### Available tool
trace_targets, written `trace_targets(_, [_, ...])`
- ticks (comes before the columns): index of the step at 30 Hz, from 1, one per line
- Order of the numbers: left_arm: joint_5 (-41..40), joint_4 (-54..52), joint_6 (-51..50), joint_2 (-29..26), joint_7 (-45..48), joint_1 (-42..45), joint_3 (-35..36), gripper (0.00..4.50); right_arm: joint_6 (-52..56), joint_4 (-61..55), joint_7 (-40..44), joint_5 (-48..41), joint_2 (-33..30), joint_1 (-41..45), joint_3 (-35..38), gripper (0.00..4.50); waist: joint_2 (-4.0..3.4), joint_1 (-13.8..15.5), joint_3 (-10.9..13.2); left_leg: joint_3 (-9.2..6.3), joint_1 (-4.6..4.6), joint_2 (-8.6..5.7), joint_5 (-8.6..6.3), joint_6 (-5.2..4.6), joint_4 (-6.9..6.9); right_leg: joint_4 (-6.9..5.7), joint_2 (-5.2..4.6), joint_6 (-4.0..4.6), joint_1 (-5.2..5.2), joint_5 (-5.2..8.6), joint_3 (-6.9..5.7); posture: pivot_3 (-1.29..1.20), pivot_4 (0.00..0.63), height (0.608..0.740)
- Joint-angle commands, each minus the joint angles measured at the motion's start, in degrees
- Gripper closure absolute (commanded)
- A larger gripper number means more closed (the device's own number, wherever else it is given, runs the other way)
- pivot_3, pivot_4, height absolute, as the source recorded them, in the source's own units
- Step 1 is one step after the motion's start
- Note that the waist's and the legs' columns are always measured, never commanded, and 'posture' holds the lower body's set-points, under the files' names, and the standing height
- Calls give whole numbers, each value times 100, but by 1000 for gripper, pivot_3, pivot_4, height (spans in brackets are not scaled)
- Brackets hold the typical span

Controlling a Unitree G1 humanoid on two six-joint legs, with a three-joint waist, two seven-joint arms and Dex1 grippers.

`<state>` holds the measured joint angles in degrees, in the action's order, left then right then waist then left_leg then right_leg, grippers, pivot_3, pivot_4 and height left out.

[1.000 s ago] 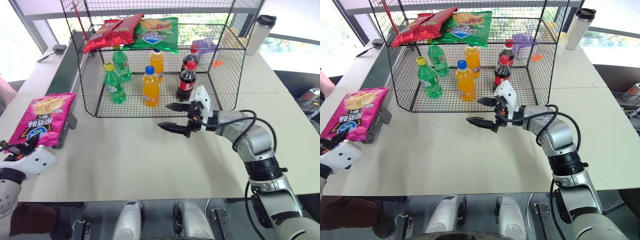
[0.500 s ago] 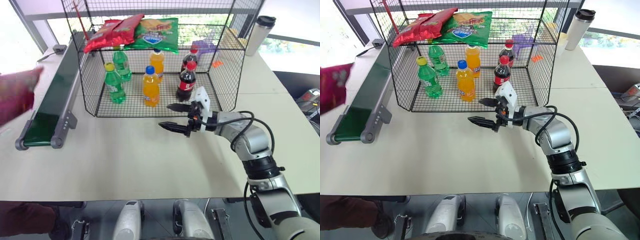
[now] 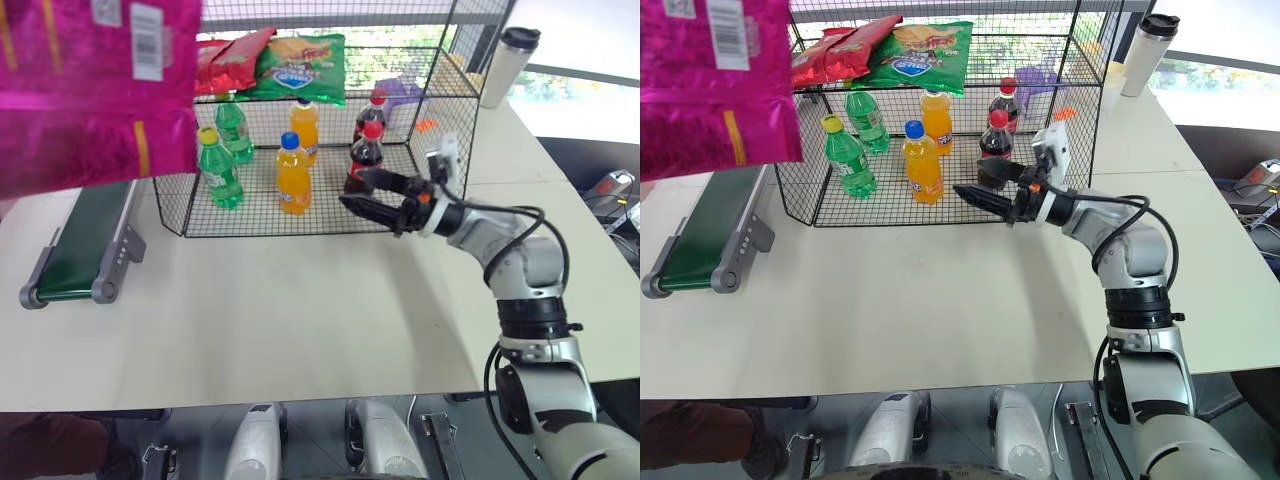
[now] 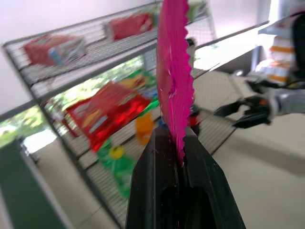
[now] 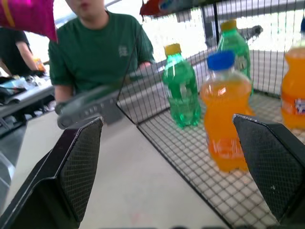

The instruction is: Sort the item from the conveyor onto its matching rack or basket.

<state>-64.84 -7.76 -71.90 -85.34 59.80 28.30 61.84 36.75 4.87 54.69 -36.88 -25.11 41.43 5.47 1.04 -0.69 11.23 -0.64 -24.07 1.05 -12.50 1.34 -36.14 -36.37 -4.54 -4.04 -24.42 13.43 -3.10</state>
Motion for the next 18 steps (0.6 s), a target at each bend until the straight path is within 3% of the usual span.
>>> trace_targets(1, [-878, 14, 521, -28, -416, 546, -963, 4490, 115, -41, 148, -413, -94, 361, 354, 0, -1, -6, 0, 2, 0, -1, 0, 0, -1, 0, -3, -1, 0, -1, 3, 0, 150, 740])
trace_targets(5, [-1308, 78, 1023, 251, -625, 1260, -2071, 4490, 132, -95, 417, -493, -229, 606, 323, 0, 0, -10, 0, 10, 0, -3, 0, 0, 0, -2, -2, -3, -2, -3, 11, 0, 150, 740])
trace_targets(10, [-1106, 264, 1468, 774, -439, 2086, -3212, 4490, -136, 219, 703, -357, -195, 926, 183, 0, 0, -15, 0, 15, 1, -4, 1, -1, -1, -10, 0, -6, -5, -4, 12, 0, 150, 740])
trace_targets(18, [-616, 637, 1709, 1446, -93, 2656, -3871, 4490, -454, 697, 934, -351, 448, 1273, -29, 0, 1, -40, 0, 15, 1, -4, 2, -2, -3, -19, 1, -8, -8, -4, 14, 0, 150, 740])
